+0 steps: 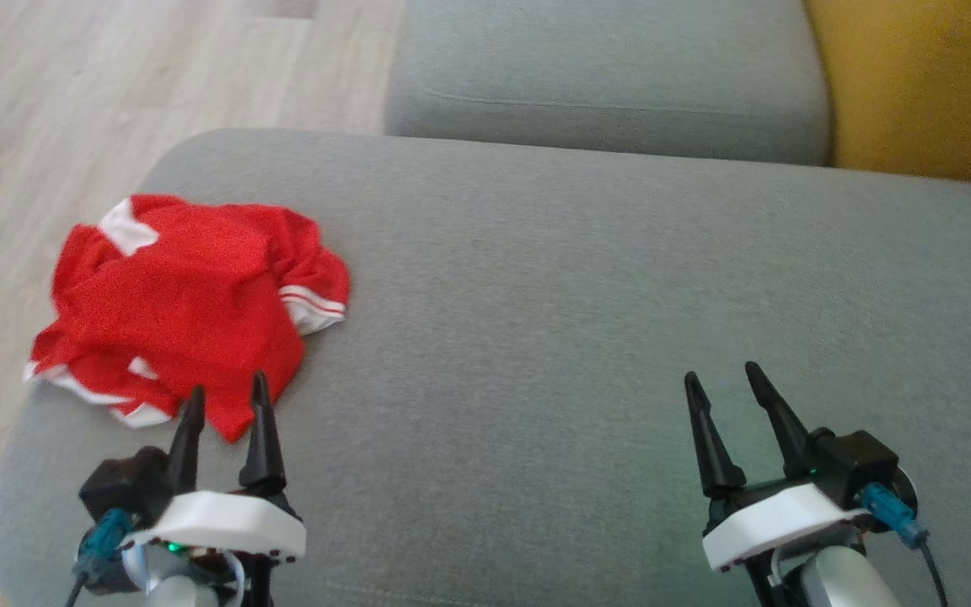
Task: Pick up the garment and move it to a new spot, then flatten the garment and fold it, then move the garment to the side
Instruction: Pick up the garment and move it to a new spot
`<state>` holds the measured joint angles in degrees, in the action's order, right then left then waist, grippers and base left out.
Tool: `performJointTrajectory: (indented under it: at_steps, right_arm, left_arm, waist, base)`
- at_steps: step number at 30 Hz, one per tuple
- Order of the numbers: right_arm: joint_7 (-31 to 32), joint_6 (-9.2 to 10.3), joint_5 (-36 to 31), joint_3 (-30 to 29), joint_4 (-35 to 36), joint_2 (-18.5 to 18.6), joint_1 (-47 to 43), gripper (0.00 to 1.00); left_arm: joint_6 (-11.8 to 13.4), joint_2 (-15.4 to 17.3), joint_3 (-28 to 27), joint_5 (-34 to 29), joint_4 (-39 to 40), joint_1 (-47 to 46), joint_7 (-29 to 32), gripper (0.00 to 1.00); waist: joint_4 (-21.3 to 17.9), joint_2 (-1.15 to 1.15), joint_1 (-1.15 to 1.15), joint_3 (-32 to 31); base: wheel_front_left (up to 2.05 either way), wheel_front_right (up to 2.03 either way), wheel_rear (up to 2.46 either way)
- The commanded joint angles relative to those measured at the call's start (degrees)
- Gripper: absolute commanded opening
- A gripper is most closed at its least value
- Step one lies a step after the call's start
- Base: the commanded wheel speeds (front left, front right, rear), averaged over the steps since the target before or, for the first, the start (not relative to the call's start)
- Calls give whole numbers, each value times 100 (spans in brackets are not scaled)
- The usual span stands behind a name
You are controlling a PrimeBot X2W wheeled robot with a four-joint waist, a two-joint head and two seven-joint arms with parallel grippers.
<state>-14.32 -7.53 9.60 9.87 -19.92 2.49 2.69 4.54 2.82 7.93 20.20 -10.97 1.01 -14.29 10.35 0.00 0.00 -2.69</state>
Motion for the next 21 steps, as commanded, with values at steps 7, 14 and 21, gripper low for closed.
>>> performJointTrajectory:
  at_steps: [7,14,21]
  right_arm:
    - [-68,4,122,245,177,39,46,100]
    - [-68,4,238,305,162,39,-21,100]
    - [-68,4,304,399,161,39,-26,100]
  left_arm:
    - [-19,6,-350,-160,290,-119,-71,100]
    - [-2,6,-373,-404,330,-66,-71,100]
    - [7,6,-393,-394,349,-22,-71,100]
  waist:
    - [666,0,0,-79]
    - [962,0,0,-111]
    - [1070,0,0,-117]
  base:
    - [0,0,0]
    - [0,0,0]
    - [0,0,0]
